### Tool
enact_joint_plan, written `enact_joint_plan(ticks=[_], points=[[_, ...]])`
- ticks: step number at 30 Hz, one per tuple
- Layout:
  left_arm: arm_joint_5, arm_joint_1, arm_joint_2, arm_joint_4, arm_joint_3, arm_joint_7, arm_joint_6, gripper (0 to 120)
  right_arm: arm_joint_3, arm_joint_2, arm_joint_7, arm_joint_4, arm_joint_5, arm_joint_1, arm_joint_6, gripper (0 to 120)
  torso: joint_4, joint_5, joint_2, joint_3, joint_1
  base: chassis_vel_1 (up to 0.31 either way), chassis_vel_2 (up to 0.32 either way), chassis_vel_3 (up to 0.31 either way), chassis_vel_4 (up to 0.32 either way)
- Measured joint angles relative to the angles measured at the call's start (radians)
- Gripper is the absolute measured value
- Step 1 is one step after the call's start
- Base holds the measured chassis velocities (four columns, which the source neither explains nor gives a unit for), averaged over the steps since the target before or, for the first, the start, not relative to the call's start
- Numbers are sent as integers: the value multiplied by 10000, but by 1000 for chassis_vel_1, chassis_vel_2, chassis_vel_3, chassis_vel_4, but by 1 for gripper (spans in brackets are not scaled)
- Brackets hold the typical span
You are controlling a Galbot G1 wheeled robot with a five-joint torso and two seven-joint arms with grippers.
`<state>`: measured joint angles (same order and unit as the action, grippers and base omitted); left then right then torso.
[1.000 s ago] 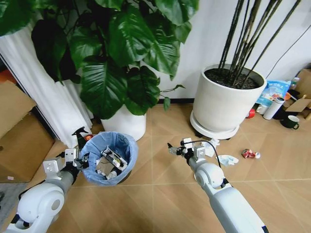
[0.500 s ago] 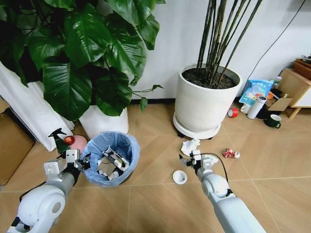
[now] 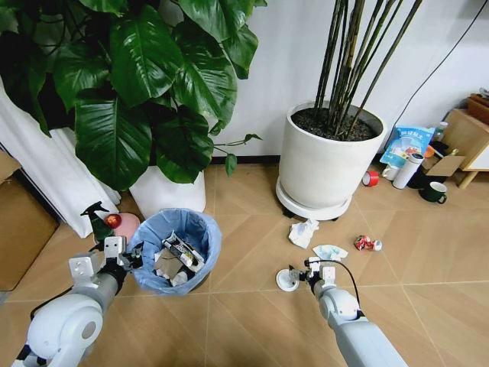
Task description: Pick up the trash bin and place the garbage on the floor into it.
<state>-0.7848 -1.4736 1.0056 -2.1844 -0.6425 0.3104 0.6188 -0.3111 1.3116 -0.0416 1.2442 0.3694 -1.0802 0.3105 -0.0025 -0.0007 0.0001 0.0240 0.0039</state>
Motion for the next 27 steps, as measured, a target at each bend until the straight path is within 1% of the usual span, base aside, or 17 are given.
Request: enact_joint_plan(ticks=[15,17,18,19,22,23,25,26,27], points=[[-8,0,-49,-39,31,30,-4,0,180,266,21,-576,16,262,165,100,2,-1,0,0,0,0,0,0,0],[-8,5,-42,-42,30,36,-5,0,198,298,64,-651,14,322,181,94,2,0,0,0,0,0,0,0,0],[-9,5,-28,-48,31,41,-6,0,215,310,85,-665,10,337,189,88,2,-1,0,0,0,0,0,0,0],[-9,5,-28,-48,31,41,-6,0,215,310,85,-665,10,337,189,88,2,-1,0,0,0,0,0,0,0],[-7,5,-15,-58,32,46,-11,0,262,346,119,-699,9,360,250,76,2,0,-2,0,0,0,0,0,0],[-7,5,-15,-58,32,46,-11,0,262,346,119,-699,9,360,250,76,2,0,-2,0,0,0,0,0,0],[-7,11,-16,-58,32,47,-12,0,272,387,123,-797,-3,394,261,64,3,0,-2,0,0,0,0,0,0],[-7,17,-20,-58,31,47,-12,0,272,400,126,-837,-3,408,267,61,2,0,-2,0,0,0,0,0,0],[-7,17,-20,-58,31,47,-12,0,272,400,126,-837,-3,408,267,61,2,0,-2,0,0,0,0,0,0]])
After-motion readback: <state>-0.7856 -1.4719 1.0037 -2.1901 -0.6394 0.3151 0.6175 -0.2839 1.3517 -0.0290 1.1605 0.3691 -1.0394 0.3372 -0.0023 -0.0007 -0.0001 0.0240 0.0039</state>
